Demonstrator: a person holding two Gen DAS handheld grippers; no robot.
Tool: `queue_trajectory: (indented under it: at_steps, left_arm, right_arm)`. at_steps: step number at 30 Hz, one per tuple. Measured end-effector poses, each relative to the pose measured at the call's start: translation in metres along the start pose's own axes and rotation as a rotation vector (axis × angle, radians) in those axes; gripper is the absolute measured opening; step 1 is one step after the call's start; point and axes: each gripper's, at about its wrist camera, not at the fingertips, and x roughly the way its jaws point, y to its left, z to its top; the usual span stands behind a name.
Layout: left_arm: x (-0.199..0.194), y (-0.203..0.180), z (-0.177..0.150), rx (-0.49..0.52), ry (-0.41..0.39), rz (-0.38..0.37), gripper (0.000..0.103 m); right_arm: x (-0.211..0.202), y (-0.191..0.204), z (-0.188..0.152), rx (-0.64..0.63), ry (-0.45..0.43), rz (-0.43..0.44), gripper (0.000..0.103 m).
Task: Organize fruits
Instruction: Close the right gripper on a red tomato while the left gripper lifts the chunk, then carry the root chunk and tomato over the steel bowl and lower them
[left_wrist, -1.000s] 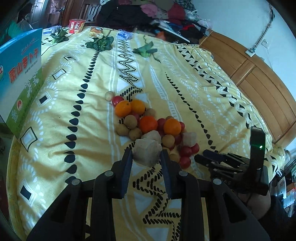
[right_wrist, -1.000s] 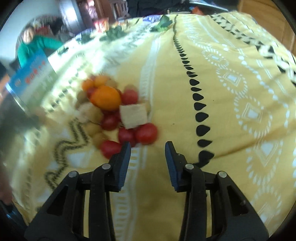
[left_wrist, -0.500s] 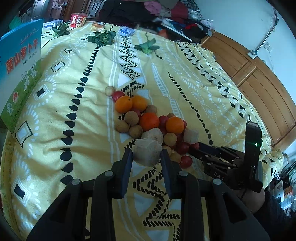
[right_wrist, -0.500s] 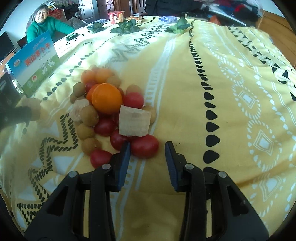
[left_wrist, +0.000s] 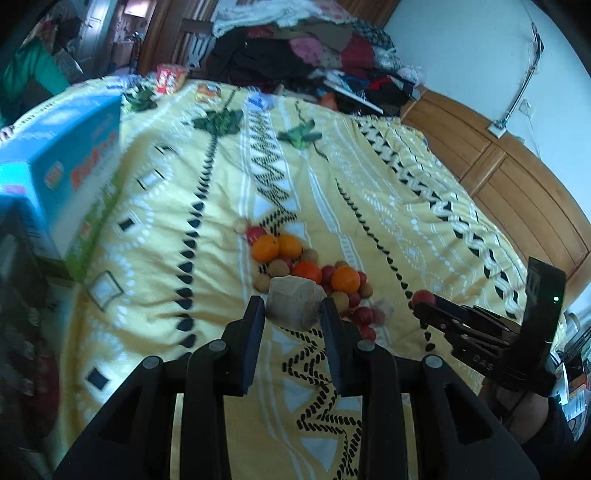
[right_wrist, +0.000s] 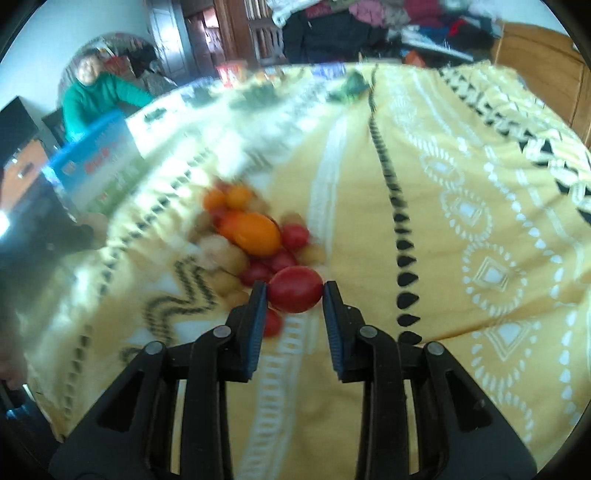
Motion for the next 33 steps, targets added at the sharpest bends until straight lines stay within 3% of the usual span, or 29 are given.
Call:
queue_trajectory:
  at_steps: [8,18,25,29,33]
  left_arm:
    - [-0.115,0.044,0.015,-0.032,-0.191,0.148,0.032]
    - [-0.26,0.174,-0.016,-0.266,-0.357,0.408,0.031]
    - [-0.307,0.257,-0.061,-0.403,-0.323,0.576,0.031]
    - [-0.304,0.28,-0.082,-0.418,-0.264,0.647,0.031]
    - [-0.296,0.286,-0.091,-0.399,-0.233,0.669,0.031]
  right_arm:
    - [-0.044,0.089,0.04,-0.104,-0.114,0.157,0.031]
    - [-0.05,0.274,0.06,-0.302,-0.113,0.461,0.031]
    - [-0.039,0.394,0.047,-0.433,-0.045,0.605,0.031]
    - [-0.03,0.435,0.039,-0.487,-0.002,0.632,0.031]
    - [-0.019,0.455,0.033,-0.511,0.046,0.633,0.031]
